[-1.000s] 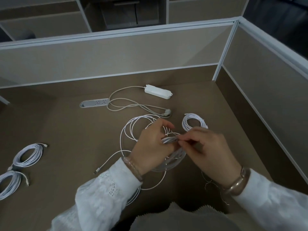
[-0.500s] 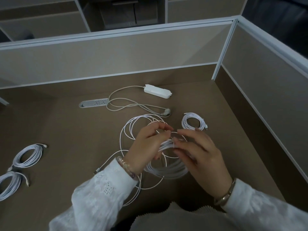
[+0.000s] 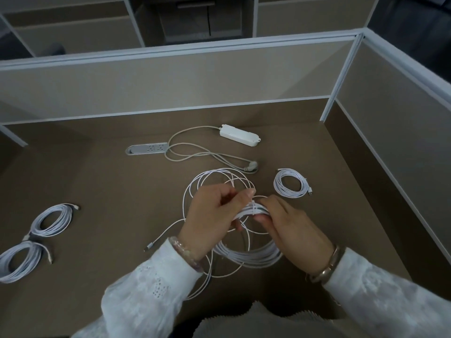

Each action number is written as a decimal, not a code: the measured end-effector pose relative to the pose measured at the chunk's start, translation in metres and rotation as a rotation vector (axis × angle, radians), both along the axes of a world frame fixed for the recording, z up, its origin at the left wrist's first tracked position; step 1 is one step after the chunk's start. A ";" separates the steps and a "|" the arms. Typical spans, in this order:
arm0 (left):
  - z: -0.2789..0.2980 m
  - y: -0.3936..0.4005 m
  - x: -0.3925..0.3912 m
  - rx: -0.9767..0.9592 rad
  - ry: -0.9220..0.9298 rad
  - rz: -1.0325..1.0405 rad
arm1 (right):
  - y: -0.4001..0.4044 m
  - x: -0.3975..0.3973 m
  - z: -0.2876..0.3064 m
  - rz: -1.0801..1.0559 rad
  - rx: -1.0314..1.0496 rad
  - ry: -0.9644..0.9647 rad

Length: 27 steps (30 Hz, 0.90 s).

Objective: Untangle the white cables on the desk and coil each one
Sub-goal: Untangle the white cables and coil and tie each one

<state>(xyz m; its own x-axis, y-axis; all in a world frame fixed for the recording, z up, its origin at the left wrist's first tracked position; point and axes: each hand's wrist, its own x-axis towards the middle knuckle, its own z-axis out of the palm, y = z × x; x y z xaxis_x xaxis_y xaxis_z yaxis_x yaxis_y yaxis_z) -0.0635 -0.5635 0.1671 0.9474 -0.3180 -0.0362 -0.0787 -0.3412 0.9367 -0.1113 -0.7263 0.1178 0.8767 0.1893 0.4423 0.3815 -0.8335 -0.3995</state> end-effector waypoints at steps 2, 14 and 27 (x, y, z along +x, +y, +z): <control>-0.002 0.007 -0.001 0.135 -0.179 -0.006 | 0.003 0.004 0.001 0.003 -0.042 -0.015; 0.008 0.079 0.002 0.218 -0.192 -0.158 | 0.052 0.030 0.015 0.179 -0.189 -0.035; 0.008 0.183 0.015 -0.047 -0.092 0.097 | 0.152 0.064 0.030 0.313 -0.256 -0.105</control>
